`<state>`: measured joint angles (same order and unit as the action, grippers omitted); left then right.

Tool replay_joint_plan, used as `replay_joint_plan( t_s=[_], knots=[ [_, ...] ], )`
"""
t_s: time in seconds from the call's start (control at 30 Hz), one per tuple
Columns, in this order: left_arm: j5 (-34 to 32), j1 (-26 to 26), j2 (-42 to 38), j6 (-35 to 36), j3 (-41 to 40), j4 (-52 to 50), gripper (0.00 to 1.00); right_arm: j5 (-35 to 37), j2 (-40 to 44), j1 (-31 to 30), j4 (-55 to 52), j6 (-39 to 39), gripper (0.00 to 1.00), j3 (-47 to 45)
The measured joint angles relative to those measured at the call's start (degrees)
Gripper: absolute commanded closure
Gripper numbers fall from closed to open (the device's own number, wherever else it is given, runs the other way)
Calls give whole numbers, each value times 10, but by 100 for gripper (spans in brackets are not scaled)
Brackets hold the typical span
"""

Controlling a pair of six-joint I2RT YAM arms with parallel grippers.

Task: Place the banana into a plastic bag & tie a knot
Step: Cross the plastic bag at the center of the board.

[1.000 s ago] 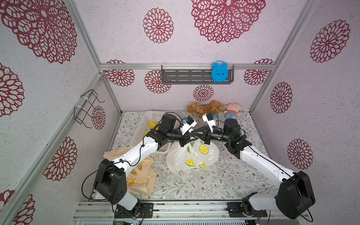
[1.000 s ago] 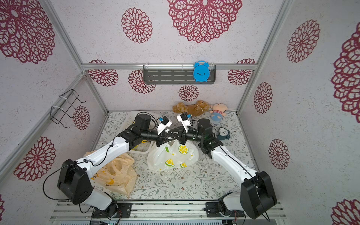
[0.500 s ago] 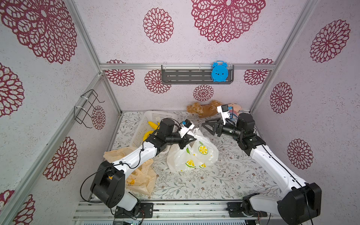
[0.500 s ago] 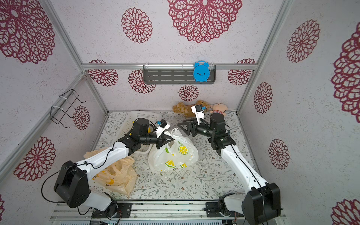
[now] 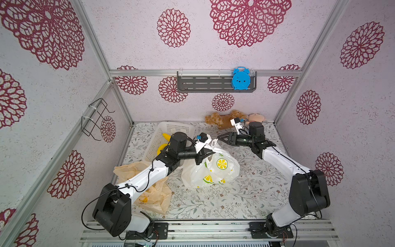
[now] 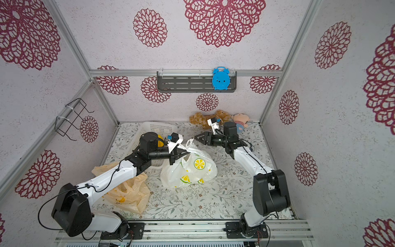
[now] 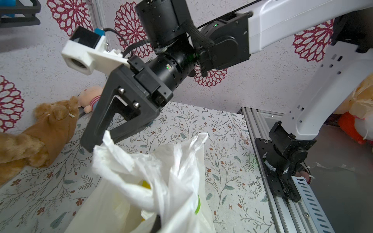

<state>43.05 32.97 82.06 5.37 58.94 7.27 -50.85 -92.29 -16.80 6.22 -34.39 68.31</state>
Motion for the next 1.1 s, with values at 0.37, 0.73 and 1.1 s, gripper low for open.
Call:
replay_joint_plan(
  t_s=[0.37, 0.73, 1.1],
  knots=[
    [6, -2, 0, 11, 0, 2, 100, -94, -26, -48, 68, -43, 64, 27],
    [14, -15, 0, 10, -8, 9, 100, -133, 40, -49, 166, -105, 75, -15],
    [28, -28, 0, 18, -17, 13, 100, -157, 51, -49, 194, -118, 78, -55]
  ],
)
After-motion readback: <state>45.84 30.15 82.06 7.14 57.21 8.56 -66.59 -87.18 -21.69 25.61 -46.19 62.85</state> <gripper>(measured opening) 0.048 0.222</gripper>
